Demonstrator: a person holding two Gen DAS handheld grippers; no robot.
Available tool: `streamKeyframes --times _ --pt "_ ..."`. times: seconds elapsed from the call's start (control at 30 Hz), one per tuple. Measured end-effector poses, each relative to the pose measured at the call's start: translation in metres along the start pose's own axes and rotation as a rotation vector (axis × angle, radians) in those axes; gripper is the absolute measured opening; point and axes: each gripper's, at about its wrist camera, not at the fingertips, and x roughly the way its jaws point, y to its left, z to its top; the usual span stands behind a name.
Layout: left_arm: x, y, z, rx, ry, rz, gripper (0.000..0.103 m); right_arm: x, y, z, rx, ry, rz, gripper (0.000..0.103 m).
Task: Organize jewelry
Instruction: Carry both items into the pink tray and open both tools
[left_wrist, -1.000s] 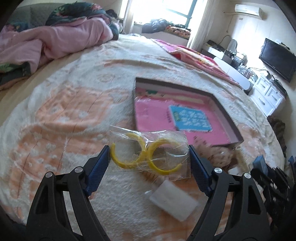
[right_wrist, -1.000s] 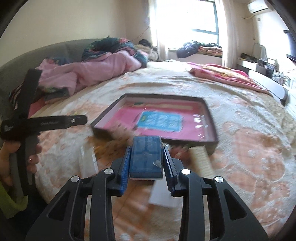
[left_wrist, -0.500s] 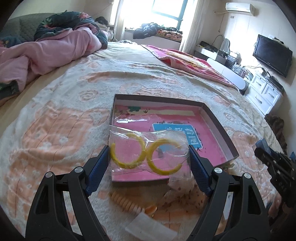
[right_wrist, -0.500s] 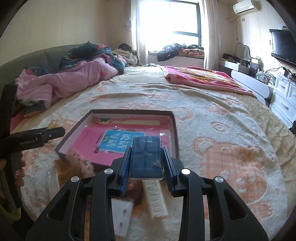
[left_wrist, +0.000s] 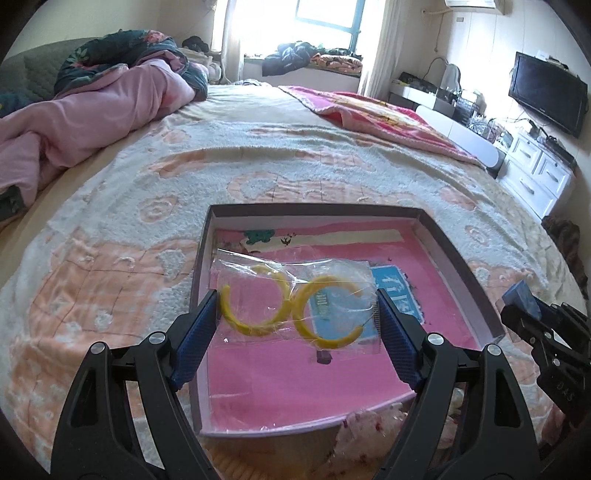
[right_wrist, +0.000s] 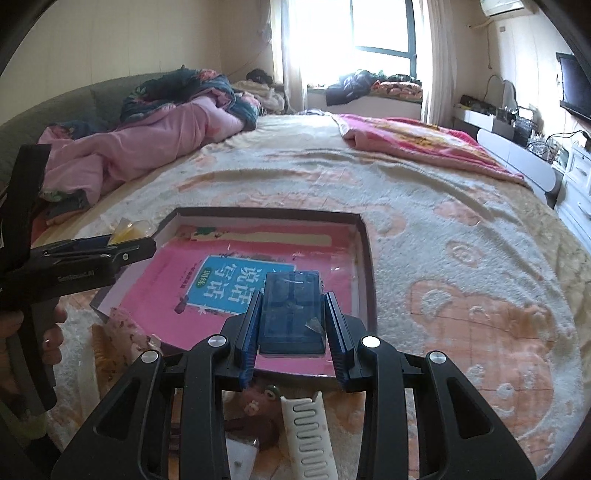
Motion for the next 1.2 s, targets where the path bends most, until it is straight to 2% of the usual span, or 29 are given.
streamKeyframes --times 0.47,0.87,1.07,1.2 --pt "0.028 0.001 -0.013 0.012 0.068 0.0 0.073 0.066 0.0 0.006 0.001 0.143 0.027 0.032" --pt "0.034 0.003 -0.019 0.003 0.089 0.003 0.074 0.076 -0.009 -0.001 0.034 0.169 0.027 0.032" --pt "0.034 0.005 -0.02 -0.004 0.085 0.009 0.076 0.071 -0.009 -0.002 0.038 0.151 0.021 0.044" --pt "0.027 0.006 -0.02 -0.014 0.069 0.01 0.083 0.061 -0.009 -0.002 0.049 0.118 0.022 0.051"
